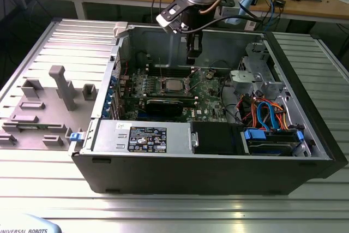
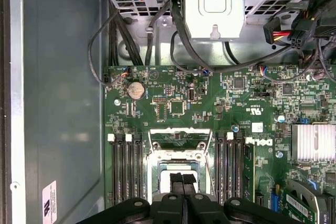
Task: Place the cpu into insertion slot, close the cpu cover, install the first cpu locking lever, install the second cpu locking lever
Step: 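Close the cpu cover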
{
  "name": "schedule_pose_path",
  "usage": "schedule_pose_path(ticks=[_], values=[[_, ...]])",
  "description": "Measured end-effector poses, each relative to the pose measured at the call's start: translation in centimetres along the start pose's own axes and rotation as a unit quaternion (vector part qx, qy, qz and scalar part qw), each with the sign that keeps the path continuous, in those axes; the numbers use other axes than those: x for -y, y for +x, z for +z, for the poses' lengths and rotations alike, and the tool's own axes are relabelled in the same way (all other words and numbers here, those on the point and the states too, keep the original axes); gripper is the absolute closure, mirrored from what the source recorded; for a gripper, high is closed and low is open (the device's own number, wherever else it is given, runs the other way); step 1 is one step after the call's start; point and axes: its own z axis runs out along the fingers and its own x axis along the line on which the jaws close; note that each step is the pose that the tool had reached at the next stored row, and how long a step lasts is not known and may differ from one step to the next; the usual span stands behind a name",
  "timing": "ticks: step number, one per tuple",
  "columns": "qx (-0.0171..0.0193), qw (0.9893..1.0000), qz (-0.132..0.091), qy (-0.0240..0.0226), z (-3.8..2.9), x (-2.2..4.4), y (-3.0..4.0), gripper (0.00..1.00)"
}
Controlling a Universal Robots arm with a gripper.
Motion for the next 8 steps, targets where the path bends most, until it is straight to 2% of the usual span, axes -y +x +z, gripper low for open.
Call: schedule_pose_path(ticks=[8], values=[[0.0, 1.0, 0.0, 0.0, 0.0, -0.25, 0.0, 0.89]])
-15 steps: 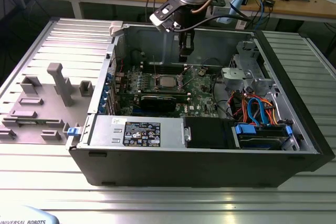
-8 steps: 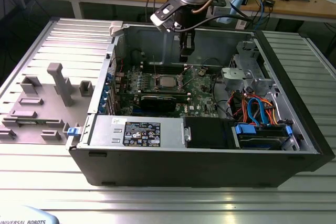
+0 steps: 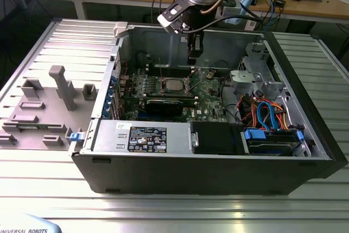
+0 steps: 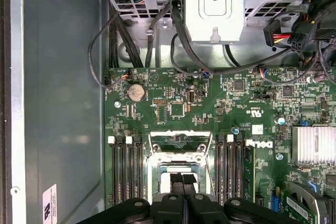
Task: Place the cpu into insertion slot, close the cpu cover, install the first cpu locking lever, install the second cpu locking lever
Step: 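Close the cpu cover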
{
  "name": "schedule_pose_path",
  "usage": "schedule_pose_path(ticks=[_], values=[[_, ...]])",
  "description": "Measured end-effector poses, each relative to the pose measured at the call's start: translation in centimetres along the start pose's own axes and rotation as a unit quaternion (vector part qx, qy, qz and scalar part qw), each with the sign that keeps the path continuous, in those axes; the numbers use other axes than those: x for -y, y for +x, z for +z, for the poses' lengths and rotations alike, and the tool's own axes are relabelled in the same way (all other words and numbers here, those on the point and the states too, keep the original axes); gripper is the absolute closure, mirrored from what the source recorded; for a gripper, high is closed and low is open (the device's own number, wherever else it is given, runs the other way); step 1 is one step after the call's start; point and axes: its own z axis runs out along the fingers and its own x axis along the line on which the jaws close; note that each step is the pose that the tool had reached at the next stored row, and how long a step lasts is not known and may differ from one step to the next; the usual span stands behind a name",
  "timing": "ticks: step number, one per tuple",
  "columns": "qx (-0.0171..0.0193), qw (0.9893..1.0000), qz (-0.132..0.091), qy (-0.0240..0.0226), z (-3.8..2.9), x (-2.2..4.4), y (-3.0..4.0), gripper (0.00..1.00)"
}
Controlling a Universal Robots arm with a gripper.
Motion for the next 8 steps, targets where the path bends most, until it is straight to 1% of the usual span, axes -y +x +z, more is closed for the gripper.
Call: schedule_pose_path(ticks=[8], values=[[0.0, 1.0, 0.0, 0.0, 0.0, -0.23, 0.0, 0.89]])
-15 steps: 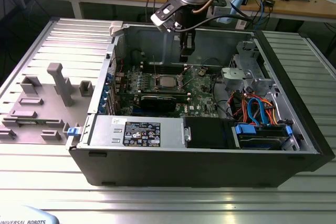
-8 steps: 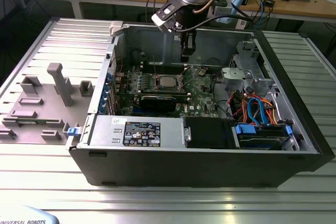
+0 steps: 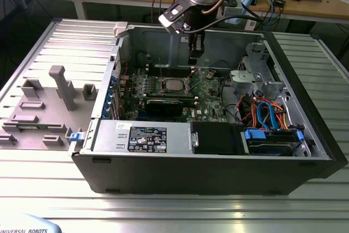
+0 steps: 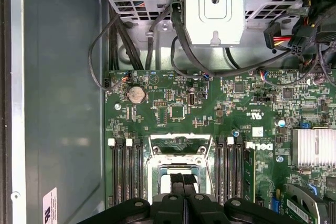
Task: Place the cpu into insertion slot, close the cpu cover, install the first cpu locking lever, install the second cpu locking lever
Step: 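Close the cpu cover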
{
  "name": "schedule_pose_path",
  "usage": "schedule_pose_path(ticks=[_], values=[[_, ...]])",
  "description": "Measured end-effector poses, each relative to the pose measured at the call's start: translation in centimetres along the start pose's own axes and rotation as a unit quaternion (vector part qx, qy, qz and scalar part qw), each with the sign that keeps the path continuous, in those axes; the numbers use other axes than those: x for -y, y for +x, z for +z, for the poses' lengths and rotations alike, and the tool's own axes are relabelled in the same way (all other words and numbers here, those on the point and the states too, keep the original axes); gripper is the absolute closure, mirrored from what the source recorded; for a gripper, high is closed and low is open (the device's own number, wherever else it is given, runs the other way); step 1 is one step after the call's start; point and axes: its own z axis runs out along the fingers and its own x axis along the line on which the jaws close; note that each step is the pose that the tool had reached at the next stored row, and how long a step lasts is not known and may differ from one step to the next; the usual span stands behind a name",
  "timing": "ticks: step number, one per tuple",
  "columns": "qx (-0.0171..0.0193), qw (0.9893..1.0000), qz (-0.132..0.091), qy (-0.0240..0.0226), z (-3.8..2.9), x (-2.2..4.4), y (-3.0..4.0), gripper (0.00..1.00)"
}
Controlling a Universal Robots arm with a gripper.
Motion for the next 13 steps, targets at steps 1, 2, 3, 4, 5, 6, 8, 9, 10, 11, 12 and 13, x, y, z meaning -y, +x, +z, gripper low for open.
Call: schedule_pose_path(ticks=[1, 2, 3, 4, 5, 6, 8, 9, 10, 11, 12, 13], values=[[0.0, 1.0, 0.0, 0.0, 0.0, -0.02, 0.0, 0.89], [0.0, 1.0, 0.0, 0.0, 0.0, -0.04, 0.0, 0.89], [0.0, 1.0, 0.0, 0.0, 0.0, -0.06, 0.0, 0.89], [0.0, 1.0, 0.0, 0.0, 0.0, -0.08, 0.0, 0.89], [0.0, 1.0, 0.0, 0.0, 0.0, -0.11, 0.0, 0.89], [0.0, 1.0, 0.0, 0.0, 0.0, -0.15, 0.0, 0.89], [0.0, 1.0, 0.0, 0.0, 0.0, -0.25, 0.0, 0.89], [0.0, 1.0, 0.0, 0.0, 0.0, -0.26, 0.0, 0.89], [0.0, 1.0, 0.0, 0.0, 0.0, -0.29, 0.0, 0.89], [0.0, 1.0, 0.0, 0.0, 0.0, -0.34, 0.0, 0.89], [0.0, 1.0, 0.0, 0.0, 0.0, -0.48, 0.0, 0.89], [0.0, 1.0, 0.0, 0.0, 0.0, -0.58, 0.0, 0.89]])
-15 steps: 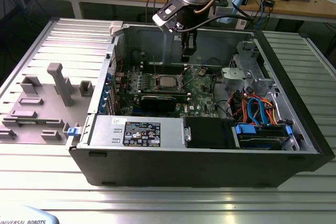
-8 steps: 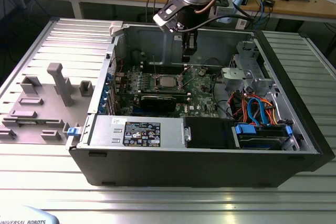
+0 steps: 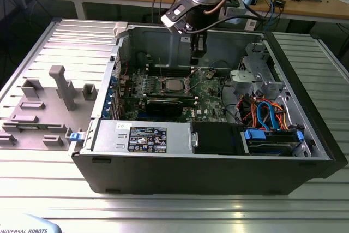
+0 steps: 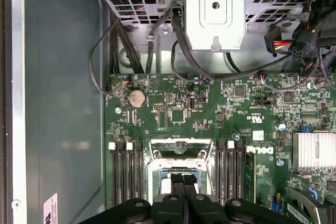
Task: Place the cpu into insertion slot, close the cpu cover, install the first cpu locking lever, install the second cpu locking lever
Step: 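Close the cpu cover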
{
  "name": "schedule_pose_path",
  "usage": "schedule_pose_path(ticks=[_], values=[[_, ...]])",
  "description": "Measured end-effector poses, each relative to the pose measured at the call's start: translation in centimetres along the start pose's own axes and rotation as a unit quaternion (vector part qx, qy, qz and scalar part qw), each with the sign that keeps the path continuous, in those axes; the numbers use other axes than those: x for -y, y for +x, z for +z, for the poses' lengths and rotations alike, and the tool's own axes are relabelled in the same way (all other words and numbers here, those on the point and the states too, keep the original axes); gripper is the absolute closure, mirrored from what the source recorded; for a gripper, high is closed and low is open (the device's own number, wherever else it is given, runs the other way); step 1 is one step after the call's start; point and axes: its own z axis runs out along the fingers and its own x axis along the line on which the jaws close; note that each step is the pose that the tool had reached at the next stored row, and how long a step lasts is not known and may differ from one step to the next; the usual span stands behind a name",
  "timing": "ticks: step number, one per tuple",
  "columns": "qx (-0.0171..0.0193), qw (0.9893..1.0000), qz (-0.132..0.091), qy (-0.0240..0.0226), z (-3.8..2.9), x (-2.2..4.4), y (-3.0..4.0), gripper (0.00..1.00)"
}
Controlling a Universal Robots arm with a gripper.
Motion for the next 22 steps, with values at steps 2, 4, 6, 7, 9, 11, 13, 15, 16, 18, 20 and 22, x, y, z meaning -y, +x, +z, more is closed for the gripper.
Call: schedule_pose_path(ticks=[2, 4, 6, 7, 9, 11, 13, 15, 16, 18, 20, 22], values=[[0.0, 1.0, 0.0, 0.0, 0.0, -0.17, 0.0, 0.89], [0.0, 1.0, 0.0, 0.0, 0.0, -0.59, 0.0, 0.89], [0.0, 1.0, 0.0, 0.0, 0.0, -0.91, 0.01, 0.89], [0.0, 1.0, 0.0, 0.0, 0.0, -0.94, 0.01, 0.89], [0.0, 1.0, 0.0, 0.0, 0.0, -0.98, 0.01, 0.89], [0.0, 1.0, 0.0, 0.0, 0.0, -1.0, 0.01, 0.89], [0.0, 1.0, 0.0, 0.0, 0.0, -1.04, 0.01, 0.89], [0.0, 1.0, 0.0, 0.0, 0.0, -1.12, 0.01, 0.89], [0.0, 1.0, 0.0, 0.0, 0.0, -1.13, 0.01, 0.89], [0.0, 1.0, 0.0, 0.0, 0.0, -1.17, 0.01, 0.89], [0.0, 1.0, 0.0, 0.0, 0.0, -1.22, 0.01, 0.89], [0.0, 1.0, 0.0, 0.0, 0.0, -1.31, 0.01, 0.89]])
